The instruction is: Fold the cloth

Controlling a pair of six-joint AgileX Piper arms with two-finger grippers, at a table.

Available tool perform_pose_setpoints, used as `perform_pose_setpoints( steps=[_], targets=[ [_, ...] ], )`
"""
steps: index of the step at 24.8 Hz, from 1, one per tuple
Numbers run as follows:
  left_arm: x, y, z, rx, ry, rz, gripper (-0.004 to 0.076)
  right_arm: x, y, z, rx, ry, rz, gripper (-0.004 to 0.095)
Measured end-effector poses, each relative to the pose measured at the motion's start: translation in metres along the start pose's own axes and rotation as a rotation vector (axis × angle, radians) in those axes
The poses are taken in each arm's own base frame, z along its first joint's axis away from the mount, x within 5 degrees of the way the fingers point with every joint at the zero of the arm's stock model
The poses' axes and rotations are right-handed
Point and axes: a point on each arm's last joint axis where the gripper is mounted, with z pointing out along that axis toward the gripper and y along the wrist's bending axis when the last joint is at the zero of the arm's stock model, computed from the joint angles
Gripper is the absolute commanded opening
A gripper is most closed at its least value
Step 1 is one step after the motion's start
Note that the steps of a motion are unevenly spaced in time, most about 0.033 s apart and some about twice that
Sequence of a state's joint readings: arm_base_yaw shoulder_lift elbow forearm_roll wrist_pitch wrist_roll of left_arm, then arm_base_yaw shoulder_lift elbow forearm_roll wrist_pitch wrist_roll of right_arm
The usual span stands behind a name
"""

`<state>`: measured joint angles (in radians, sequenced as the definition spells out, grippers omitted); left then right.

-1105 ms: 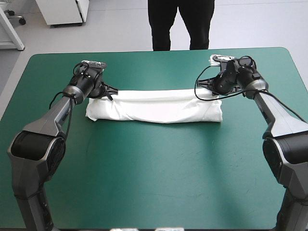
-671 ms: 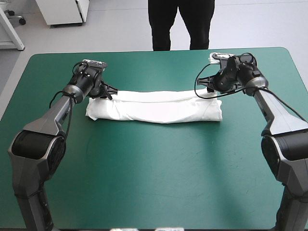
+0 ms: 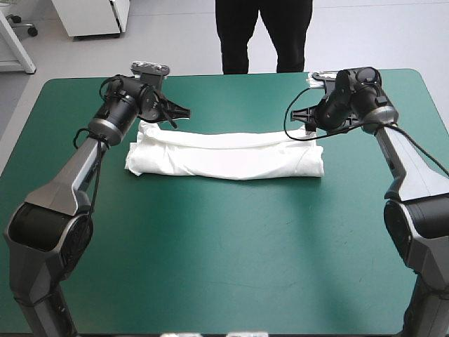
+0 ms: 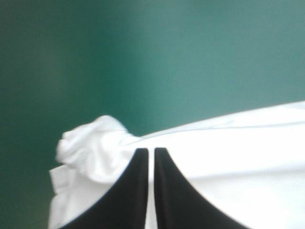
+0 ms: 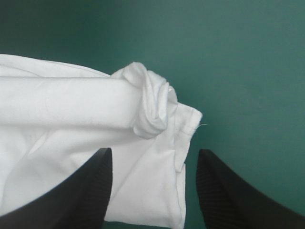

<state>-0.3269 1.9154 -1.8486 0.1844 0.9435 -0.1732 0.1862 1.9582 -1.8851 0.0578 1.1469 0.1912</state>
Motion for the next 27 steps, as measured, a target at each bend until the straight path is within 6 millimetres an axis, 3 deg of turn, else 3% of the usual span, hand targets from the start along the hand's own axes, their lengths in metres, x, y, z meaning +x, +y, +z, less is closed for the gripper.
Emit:
perform_pose_setpoints(
  steps=[4,8,15,22,27],
  targets=[
    [0.002,-0.045,0.000,0.127,-0.020,0.057,0.0000,0.000,0.000,-0.003,0.000,-0.004,-0.001,0.0406],
    [0.014,-0.086,0.018,0.193,0.026,0.126,0.0000,0.001,0.000,-0.004,0.001,0.001,-0.001,0.0399],
    [0.036,-0.126,0.054,0.244,0.108,0.187,0.0000,0.001,0.000,-0.004,0.001,0.001,-0.008,0.0400],
    [0.052,-0.137,0.085,0.251,0.179,0.193,0.0000,0.000,-0.003,-0.004,0.000,0.000,-0.008,0.0401],
    [0.053,-0.139,0.090,0.255,0.183,0.190,0.0000,-0.002,-0.014,-0.005,-0.044,0.007,0.024,0.0448]
  ],
)
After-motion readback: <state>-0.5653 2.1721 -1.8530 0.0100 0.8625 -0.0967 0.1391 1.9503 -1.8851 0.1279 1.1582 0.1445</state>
